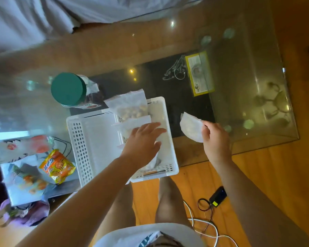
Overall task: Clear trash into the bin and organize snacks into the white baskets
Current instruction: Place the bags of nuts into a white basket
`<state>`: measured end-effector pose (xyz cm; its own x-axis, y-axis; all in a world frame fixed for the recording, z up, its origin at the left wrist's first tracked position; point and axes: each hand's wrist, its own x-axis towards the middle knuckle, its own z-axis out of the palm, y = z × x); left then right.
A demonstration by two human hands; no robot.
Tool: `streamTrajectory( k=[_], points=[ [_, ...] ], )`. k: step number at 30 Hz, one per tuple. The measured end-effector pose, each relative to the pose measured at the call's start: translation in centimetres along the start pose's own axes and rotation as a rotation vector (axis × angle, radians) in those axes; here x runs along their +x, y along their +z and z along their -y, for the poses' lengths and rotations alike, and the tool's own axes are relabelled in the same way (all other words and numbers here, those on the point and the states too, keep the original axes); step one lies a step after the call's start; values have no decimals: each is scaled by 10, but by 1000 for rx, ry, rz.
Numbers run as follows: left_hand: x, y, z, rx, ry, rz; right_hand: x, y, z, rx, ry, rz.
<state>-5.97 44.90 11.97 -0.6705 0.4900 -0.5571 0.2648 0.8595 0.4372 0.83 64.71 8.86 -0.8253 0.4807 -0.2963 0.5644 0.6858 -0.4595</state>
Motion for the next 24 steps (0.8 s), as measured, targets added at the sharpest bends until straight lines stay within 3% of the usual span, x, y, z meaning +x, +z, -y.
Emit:
streamTrajectory(
  k=[4,9,11,15,16,18,20,24],
  points=[
    [11,9,-4,179,62,61,14,8,-18,-75,39,-30],
    [15,9,-9,218,52,94,11,13,-8,-155,-265,42],
    [15,9,-7,248,57,116,11,15,-9,-144,-300,68],
    [16,12,-2,325,77,160,23,-2,-24,3,43,-103],
    [16,12,-1,340,83,168,23,-3,-24,-43,26,-56],
    [19,14,-1,364,97,178,17,-1,-16,-181,-177,153],
    [21,15,-1,394,107,188,8,-2,-7,-198,-338,250],
    [23,18,-2,444,121,213,0,-17,0,-24,-253,39]
  ],
)
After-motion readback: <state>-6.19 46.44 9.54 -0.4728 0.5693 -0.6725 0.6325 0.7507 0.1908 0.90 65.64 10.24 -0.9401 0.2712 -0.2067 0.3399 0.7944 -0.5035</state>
